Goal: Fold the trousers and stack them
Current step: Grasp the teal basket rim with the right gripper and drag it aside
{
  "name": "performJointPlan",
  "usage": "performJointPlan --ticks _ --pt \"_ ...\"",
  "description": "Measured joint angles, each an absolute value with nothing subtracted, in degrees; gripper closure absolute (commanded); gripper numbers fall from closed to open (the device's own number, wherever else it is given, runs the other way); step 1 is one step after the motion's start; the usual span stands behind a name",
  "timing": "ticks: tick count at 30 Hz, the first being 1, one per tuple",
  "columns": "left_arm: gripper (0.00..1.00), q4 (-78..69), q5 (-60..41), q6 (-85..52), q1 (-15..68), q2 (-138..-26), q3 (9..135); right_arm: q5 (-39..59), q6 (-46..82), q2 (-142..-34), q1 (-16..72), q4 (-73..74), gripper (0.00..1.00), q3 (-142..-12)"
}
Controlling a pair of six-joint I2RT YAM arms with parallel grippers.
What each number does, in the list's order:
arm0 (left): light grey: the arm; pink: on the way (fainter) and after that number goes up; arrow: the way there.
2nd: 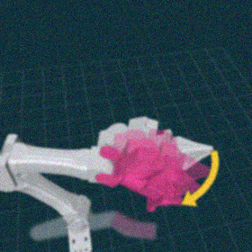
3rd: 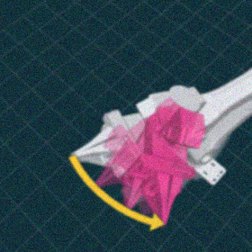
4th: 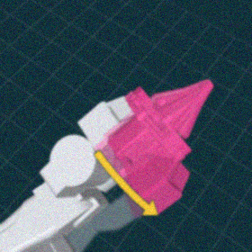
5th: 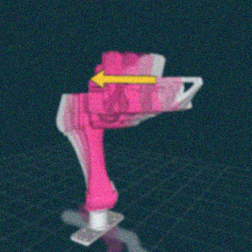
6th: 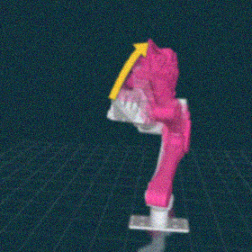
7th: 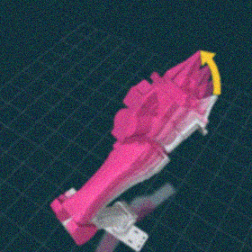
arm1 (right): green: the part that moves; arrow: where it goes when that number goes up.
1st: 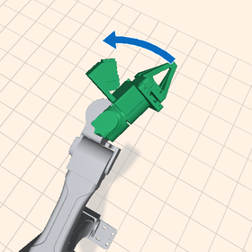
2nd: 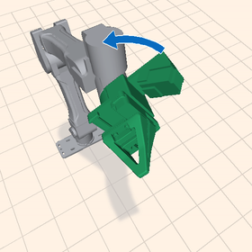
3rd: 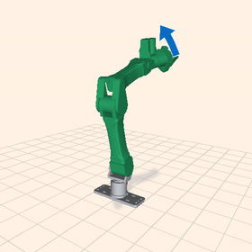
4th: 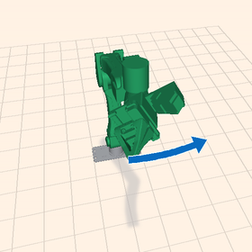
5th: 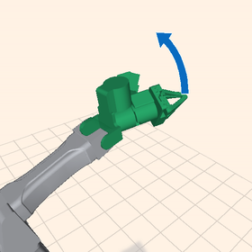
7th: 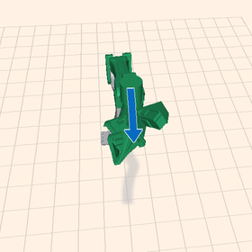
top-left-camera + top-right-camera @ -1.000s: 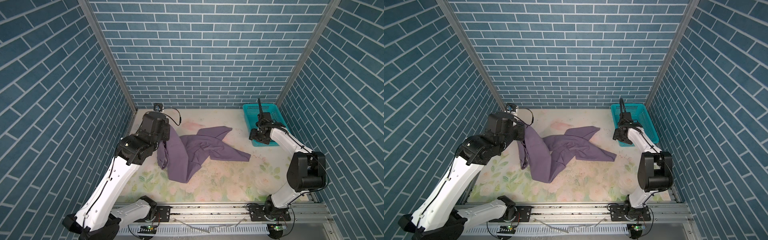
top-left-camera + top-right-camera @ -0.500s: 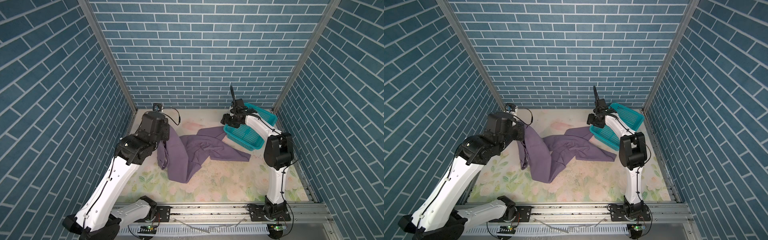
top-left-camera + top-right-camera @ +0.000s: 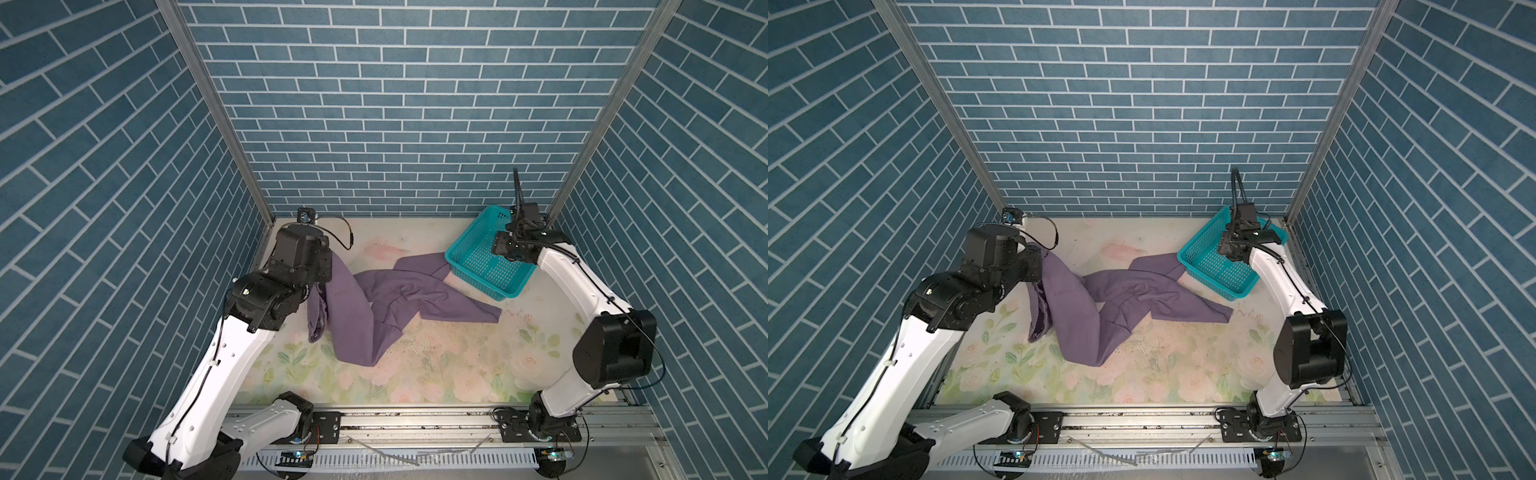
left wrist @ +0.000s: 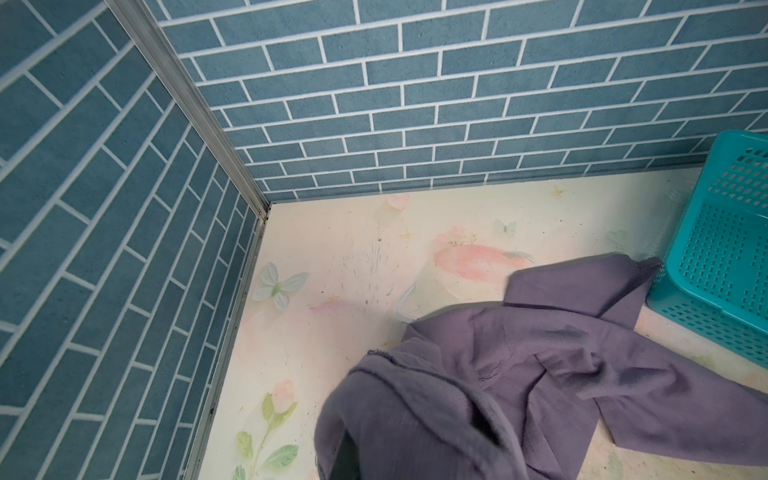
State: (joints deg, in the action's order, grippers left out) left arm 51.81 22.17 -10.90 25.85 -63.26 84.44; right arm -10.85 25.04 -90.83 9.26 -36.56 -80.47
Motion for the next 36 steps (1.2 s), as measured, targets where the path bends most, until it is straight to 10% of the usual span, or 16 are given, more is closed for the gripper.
performJointPlan --ticks 14,26,36 --pt "0.96 51.1 19.9 -11.2 25.7 -64.2 82.9 -0.3 33.8 -98.2 -2.5 -28.2 0.33 -69.4" --pt "0.95 51.1 20.3 -11.2 24.6 -62.5 81.6 2.1 48.7 -97.4 -4.2 -13.6 0.80 -60.9" --pt "0.96 51.0 20.0 -11.2 23.7 -62.0 79.9 2.1 61.9 -98.4 -3.1 -5.1 0.90 -59.5"
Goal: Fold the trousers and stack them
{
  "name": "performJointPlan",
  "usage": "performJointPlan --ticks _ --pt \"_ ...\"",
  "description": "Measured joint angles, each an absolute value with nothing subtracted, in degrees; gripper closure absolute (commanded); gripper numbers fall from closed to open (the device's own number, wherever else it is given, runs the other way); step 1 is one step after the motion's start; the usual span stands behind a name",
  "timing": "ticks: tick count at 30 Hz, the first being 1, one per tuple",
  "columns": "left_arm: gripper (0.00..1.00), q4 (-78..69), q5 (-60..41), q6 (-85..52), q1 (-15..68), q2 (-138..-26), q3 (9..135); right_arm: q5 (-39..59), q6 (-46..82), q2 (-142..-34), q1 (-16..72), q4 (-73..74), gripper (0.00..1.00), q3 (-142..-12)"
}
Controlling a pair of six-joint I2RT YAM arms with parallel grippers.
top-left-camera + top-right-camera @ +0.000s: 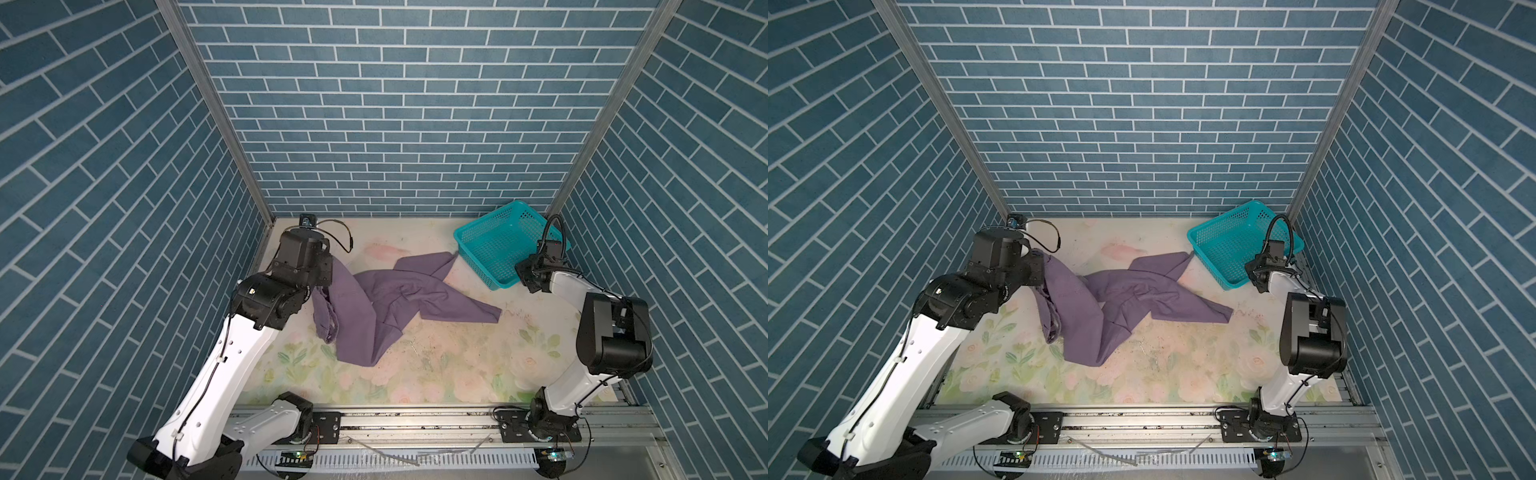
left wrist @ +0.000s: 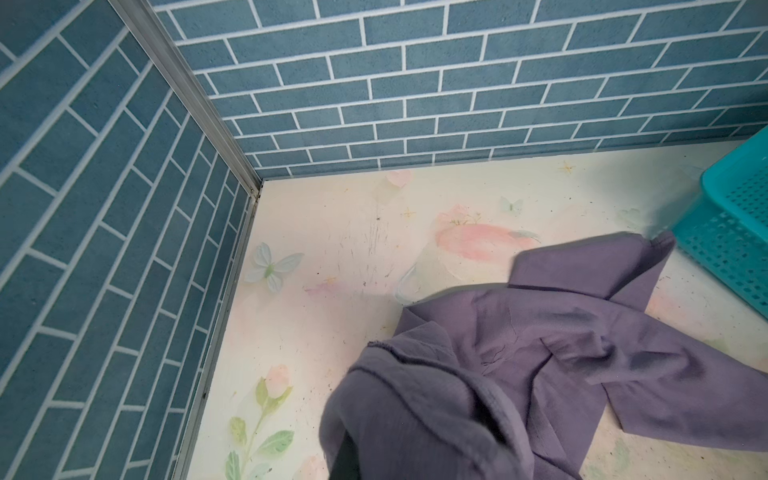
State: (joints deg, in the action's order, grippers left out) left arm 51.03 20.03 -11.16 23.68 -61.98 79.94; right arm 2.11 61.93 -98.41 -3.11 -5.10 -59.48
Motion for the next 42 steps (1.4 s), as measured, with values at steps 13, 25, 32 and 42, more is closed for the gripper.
performJointPlan --ticks 13,25,32,42 --pt "0.95 51.1 19.5 -11.2 22.1 -61.3 79.1 -4.5 72.1 -111.7 1.2 -6.7 0.97 -76.0" --pt "0.95 51.1 18.3 -11.2 20.6 -62.1 79.1 -6.5 79.3 -119.6 4.5 -13.2 0.67 -88.8" --pt "0.94 51.0 17.4 -11.2 20.1 -63.0 79.1 -6.6 79.6 -123.7 6.8 -15.0 0.49 -96.4" --pt "0.94 51.0 16.6 -11.2 19.7 -63.0 79.1 -6.9 77.4 -124.3 7.9 -18.6 0.39 -99.4"
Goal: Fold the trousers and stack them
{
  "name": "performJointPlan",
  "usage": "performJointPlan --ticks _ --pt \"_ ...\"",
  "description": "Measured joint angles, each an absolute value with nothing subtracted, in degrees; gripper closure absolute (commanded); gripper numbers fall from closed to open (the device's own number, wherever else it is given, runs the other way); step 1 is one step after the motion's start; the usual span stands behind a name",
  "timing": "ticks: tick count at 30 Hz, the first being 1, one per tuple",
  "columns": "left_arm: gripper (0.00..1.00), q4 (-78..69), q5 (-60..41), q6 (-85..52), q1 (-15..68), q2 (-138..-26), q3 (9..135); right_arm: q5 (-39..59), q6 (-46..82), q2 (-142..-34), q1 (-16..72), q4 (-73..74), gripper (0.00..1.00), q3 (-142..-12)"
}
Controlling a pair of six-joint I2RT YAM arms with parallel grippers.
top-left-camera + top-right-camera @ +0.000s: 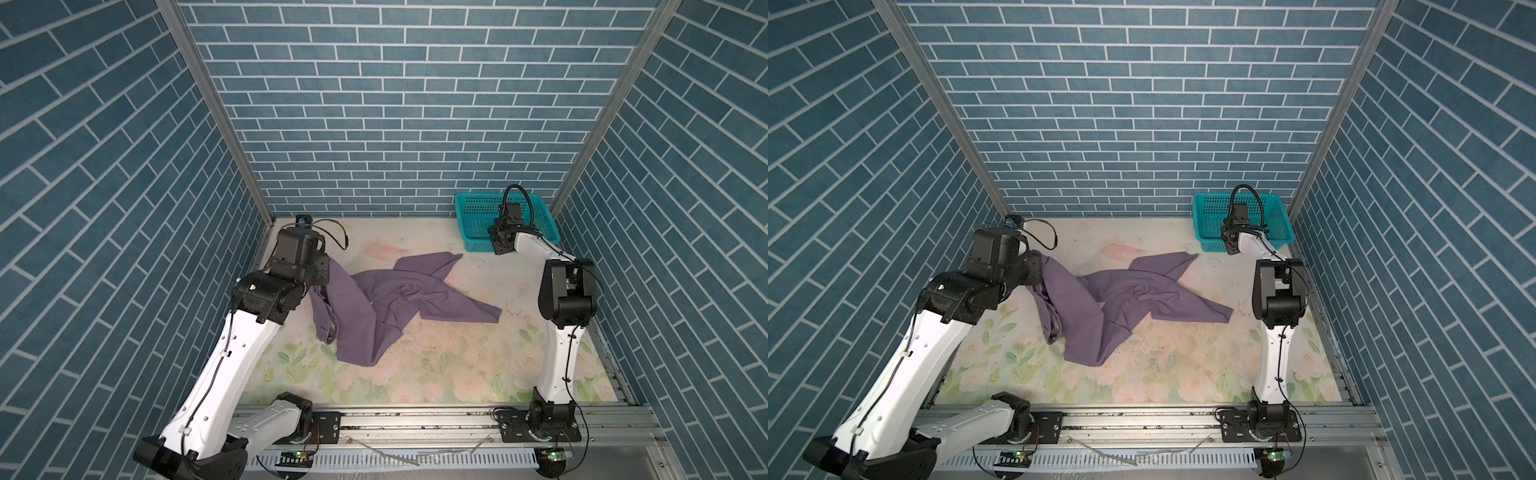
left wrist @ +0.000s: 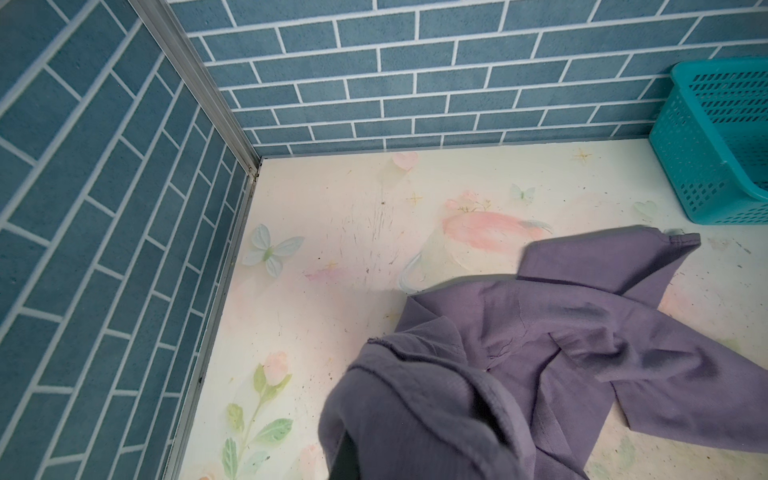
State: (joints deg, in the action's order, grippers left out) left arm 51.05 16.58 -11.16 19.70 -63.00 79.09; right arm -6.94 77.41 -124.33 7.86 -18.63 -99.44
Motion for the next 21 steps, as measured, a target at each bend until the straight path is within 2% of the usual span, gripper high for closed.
performJointPlan --ticks 3,9,15,21 --pt "0.96 51.1 16.5 -11.2 19.7 -63.0 79.2 -7.3 74.8 -121.9 8.4 -18.1 0.33 -97.5" --pt "1.00 53.6 16.9 -11.6 19.1 -63.5 83.2 -8.4 68.0 -107.5 10.6 -15.9 0.28 -86.2" --pt "1.00 55.8 16.0 -11.7 18.6 -66.1 96.1 -10.9 57.6 -93.2 15.6 -15.6 0.26 -76.3" --pt "1.00 57.5 10.3 -11.7 18.5 -69.6 109.8 -11.6 46.4 -85.2 26.2 -14.4 0.25 -65.3"
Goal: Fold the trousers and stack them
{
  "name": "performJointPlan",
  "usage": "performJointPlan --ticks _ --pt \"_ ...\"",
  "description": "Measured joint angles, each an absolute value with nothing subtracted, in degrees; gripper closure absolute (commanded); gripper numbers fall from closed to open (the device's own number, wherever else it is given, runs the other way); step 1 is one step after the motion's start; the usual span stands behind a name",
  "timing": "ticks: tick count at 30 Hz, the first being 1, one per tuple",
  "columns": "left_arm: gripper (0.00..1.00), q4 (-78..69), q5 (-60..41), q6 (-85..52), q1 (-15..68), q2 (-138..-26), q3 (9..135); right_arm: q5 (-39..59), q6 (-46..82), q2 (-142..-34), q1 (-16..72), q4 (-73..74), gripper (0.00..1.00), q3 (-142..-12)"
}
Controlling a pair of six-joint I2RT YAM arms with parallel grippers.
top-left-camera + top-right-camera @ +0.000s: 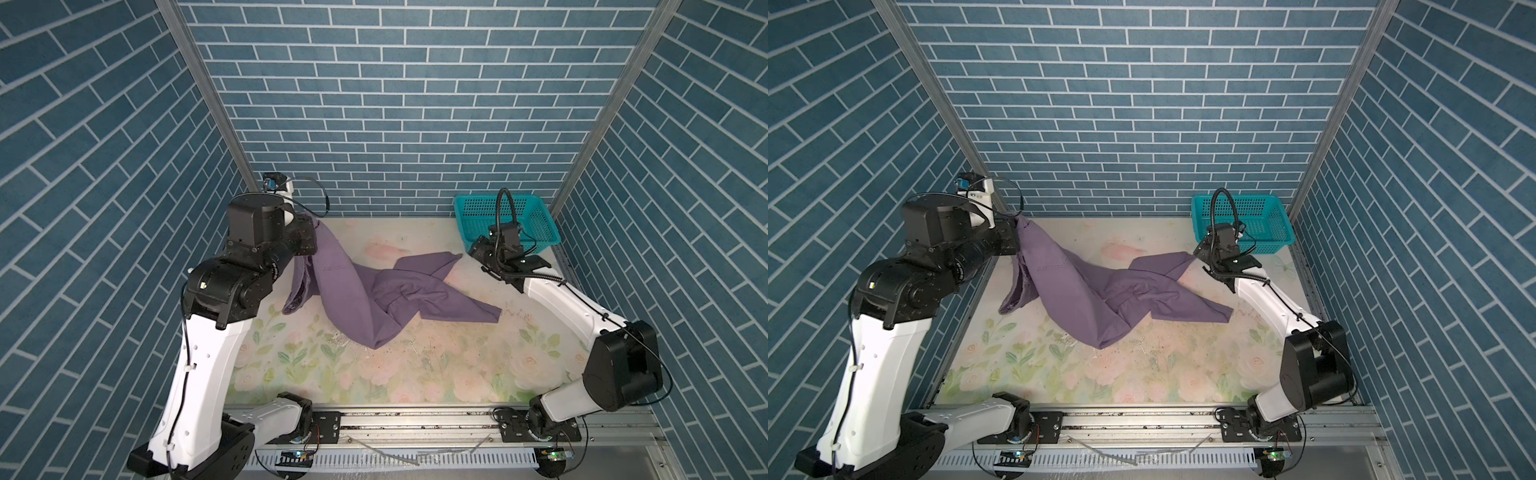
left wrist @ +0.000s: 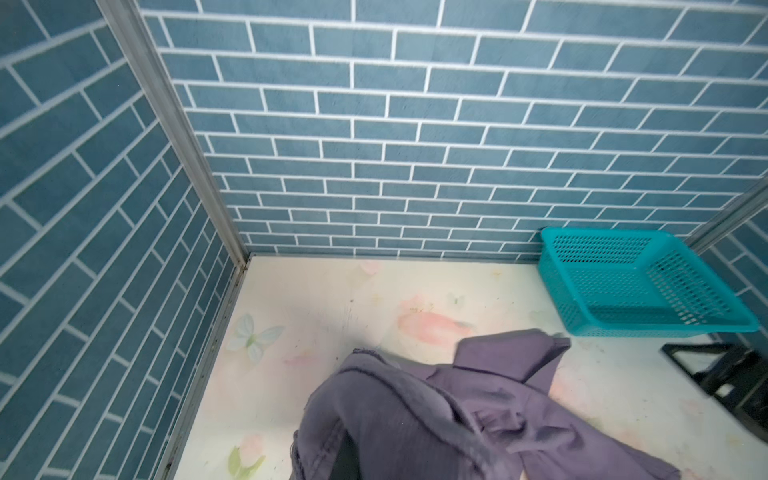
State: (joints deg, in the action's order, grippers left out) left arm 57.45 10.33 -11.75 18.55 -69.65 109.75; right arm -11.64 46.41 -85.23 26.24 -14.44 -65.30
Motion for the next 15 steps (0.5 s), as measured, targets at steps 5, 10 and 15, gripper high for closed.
performJointPlan --ticks 5,10,15 --pt "1.00 59.5 6.6 -12.5 18.5 -74.7 122.2 -6.7 39.0 -84.4 38.2 -7.9 0.02 -60.0" --pt "1.00 61.2 6.7 -13.3 18.5 -77.7 131.2 -3.8 33.2 -86.4 49.7 -1.9 0.01 -60.1" --pt "1.00 62.1 8.4 -14.2 18.5 -77.8 133.8 -3.1 28.7 -94.1 59.1 1.5 0.01 -65.1"
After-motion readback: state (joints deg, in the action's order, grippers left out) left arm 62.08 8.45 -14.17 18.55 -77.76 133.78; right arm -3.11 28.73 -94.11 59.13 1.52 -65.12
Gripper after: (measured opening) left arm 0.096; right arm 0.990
